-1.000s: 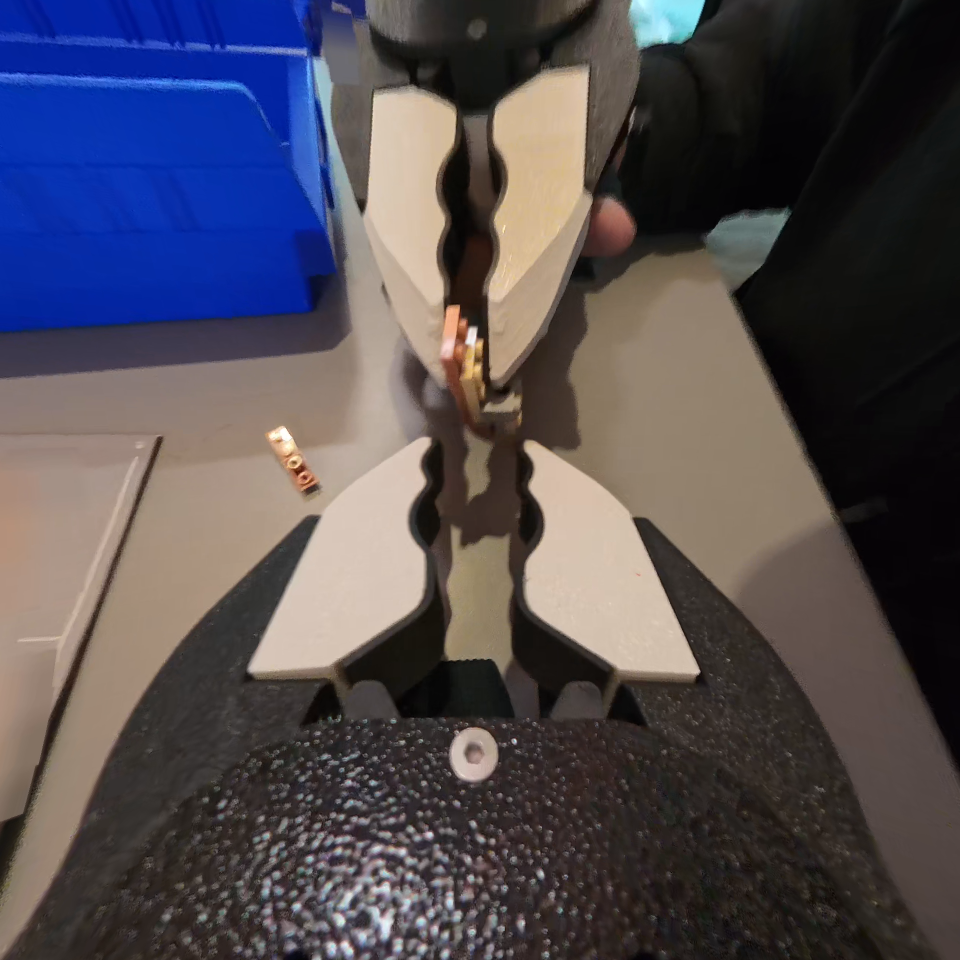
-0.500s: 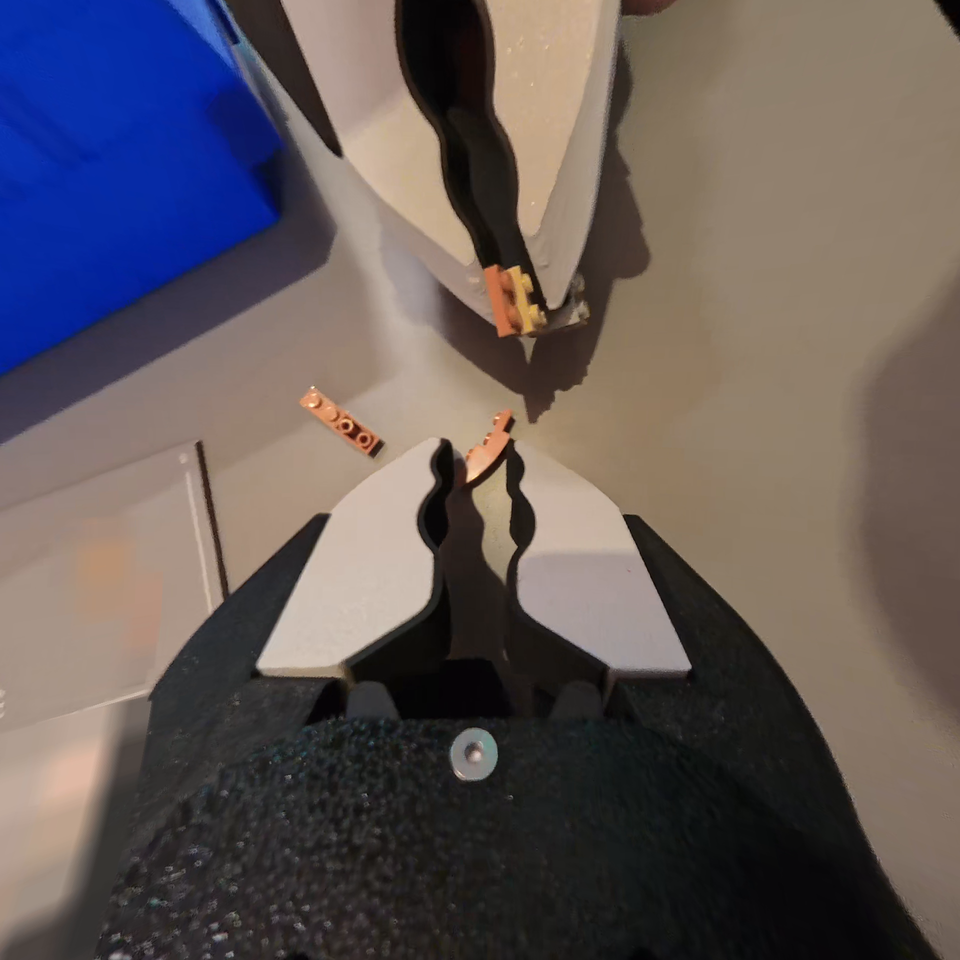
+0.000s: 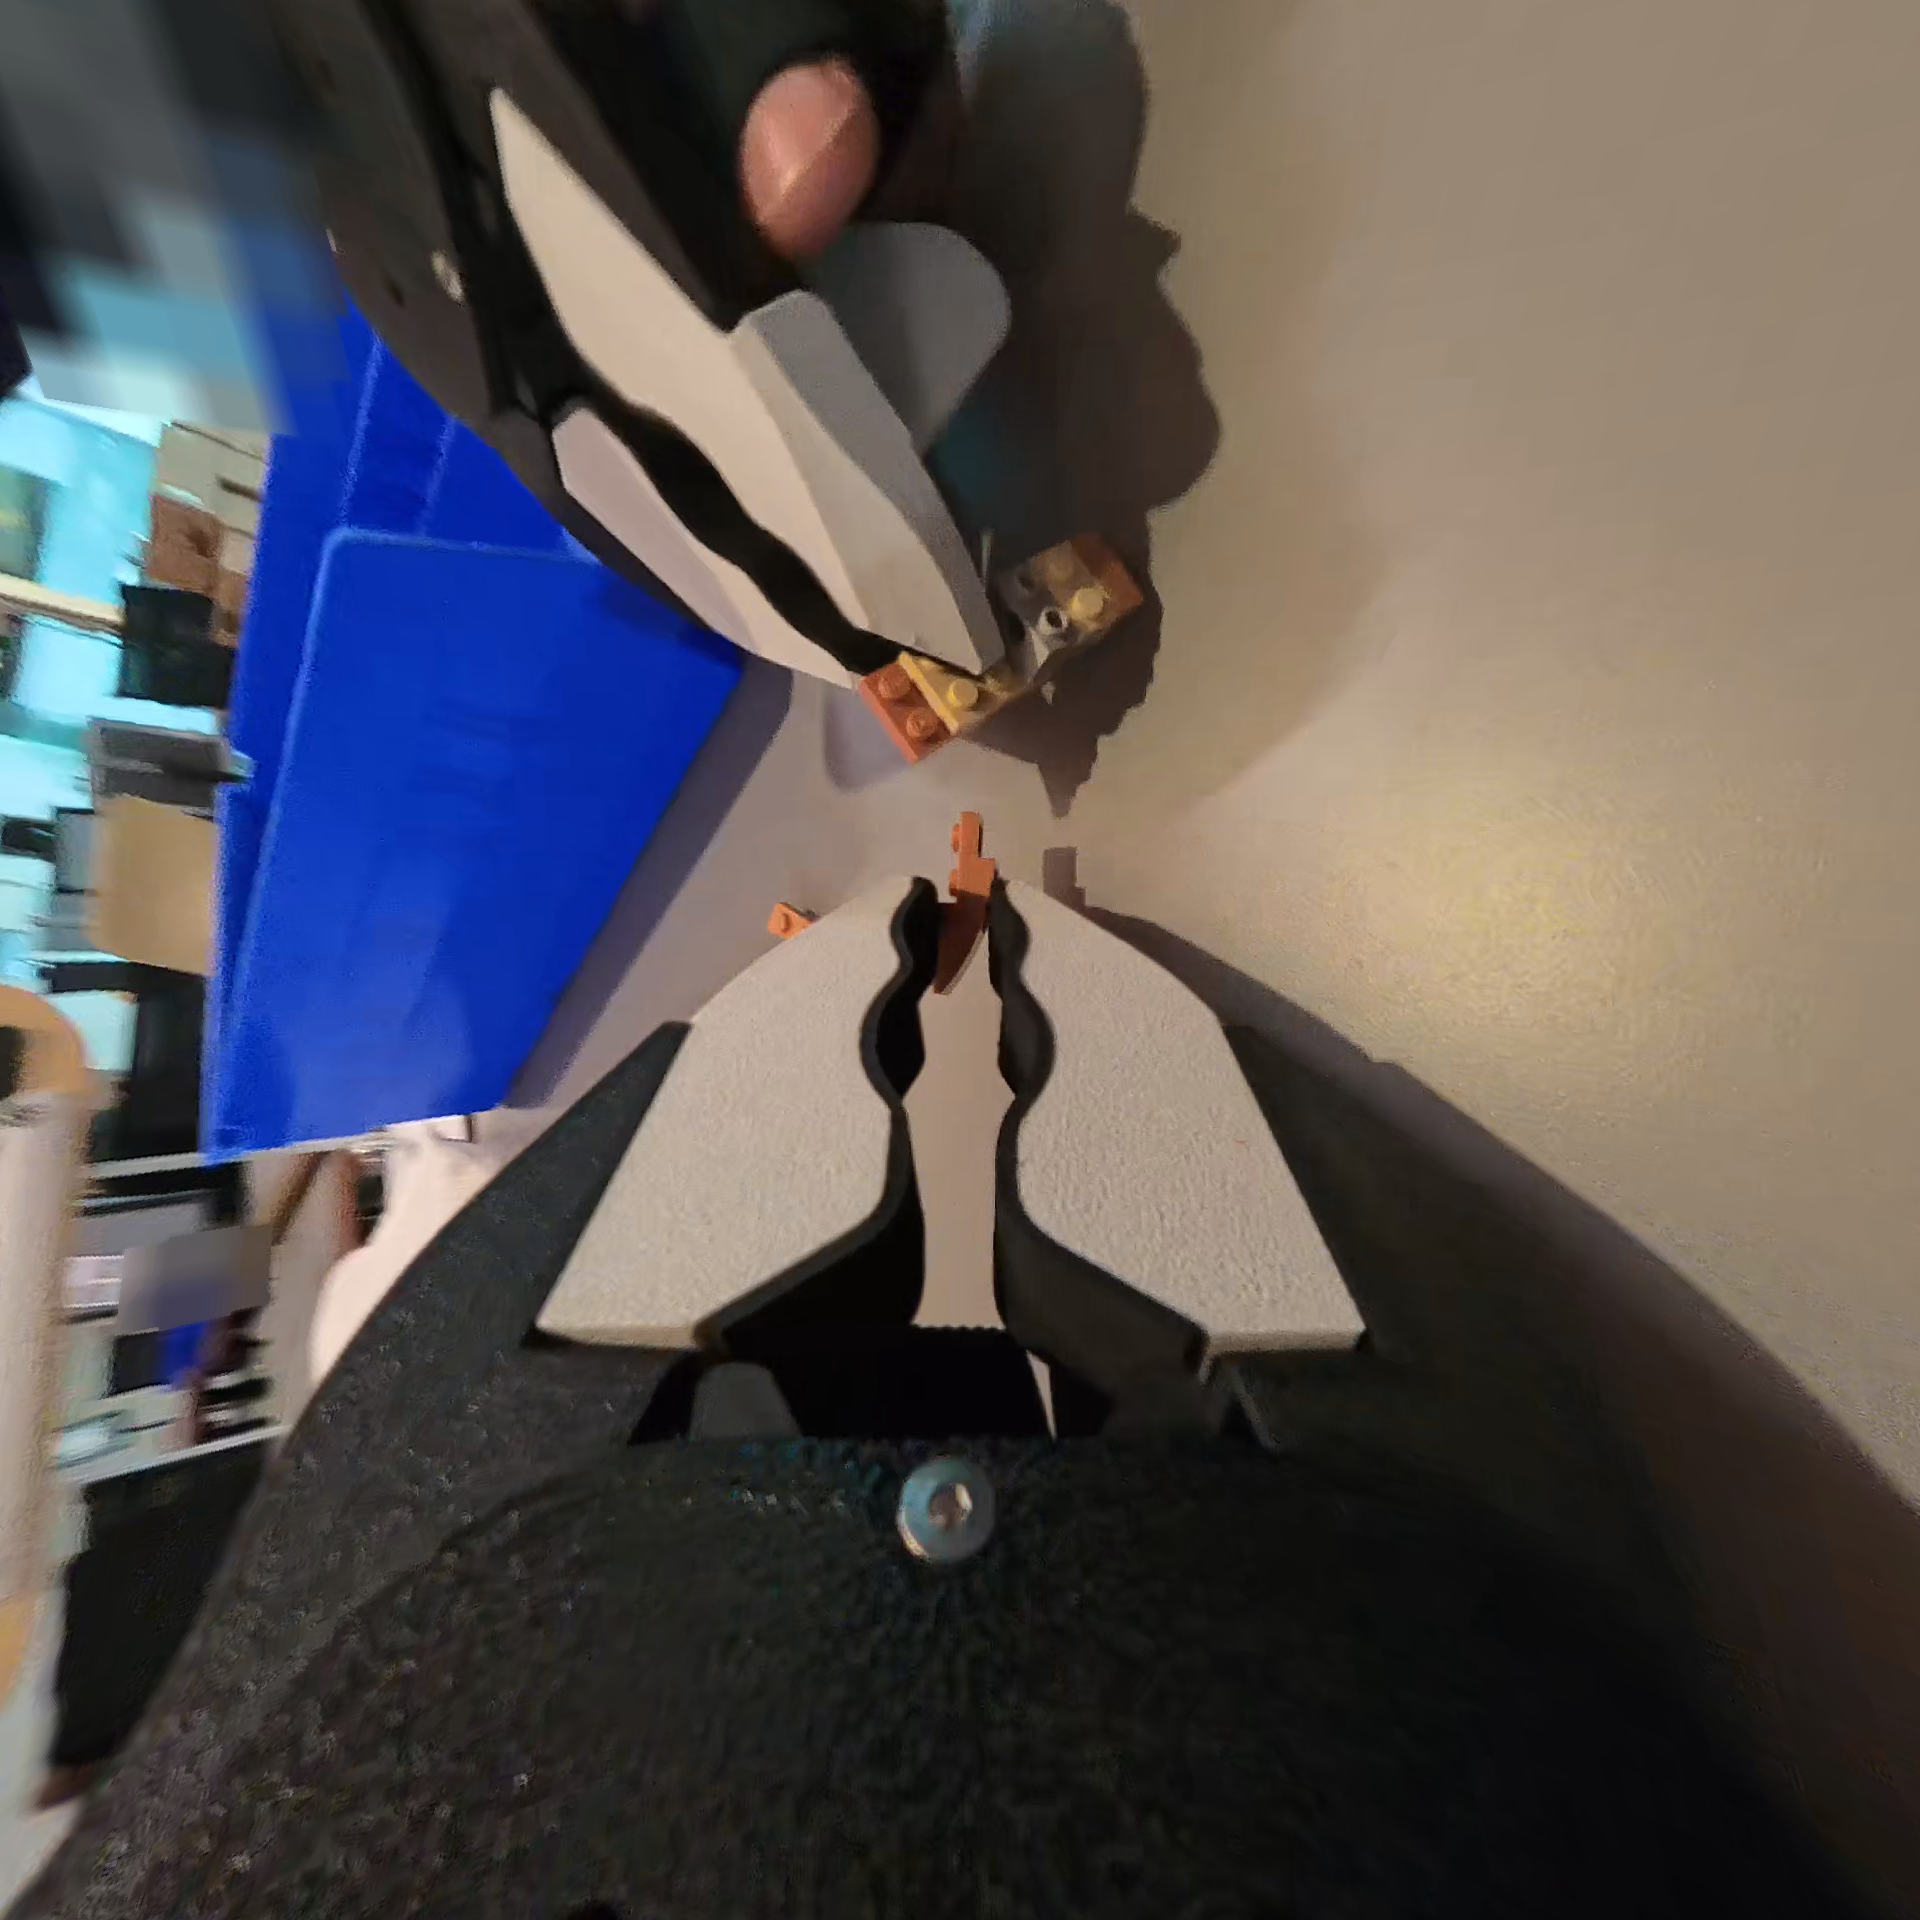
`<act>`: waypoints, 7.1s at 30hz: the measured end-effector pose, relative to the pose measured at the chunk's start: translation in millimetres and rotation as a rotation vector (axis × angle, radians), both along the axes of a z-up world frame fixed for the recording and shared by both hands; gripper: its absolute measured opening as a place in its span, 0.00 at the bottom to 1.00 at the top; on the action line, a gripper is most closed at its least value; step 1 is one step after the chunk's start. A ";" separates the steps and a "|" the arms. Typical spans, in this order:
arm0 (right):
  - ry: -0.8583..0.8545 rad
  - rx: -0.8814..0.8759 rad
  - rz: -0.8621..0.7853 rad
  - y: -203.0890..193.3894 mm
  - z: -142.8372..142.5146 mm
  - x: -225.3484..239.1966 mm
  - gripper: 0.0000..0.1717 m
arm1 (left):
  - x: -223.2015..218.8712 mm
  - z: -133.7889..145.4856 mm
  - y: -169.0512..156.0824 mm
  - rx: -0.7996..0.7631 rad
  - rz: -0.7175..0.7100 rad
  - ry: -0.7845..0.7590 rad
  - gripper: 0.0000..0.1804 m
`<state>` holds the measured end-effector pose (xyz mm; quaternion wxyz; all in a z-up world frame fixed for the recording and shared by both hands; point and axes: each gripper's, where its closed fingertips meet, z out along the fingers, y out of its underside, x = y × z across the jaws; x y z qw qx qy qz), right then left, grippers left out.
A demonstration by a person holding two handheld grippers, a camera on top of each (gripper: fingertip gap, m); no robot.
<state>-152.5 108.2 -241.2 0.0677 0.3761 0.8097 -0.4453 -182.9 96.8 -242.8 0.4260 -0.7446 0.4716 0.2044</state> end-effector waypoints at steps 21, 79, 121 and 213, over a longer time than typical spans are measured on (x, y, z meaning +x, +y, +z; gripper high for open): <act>0.003 -0.019 0.153 -19.6 -4.4 20.2 0.05 | -14.8 24.1 14.2 0.293 0.098 0.189 0.05; -0.067 -0.106 0.246 -20.1 0.3 42.8 0.05 | 44.9 29.2 2.8 0.450 -0.100 0.246 0.05; -0.077 -0.076 0.266 -23.9 -0.2 43.4 0.15 | 60.8 22.4 -9.2 0.581 -0.294 0.731 0.05; 0.287 0.194 0.181 -40.4 13.6 24.4 0.05 | 52.4 31.1 -30.7 0.060 -0.162 -0.272 0.05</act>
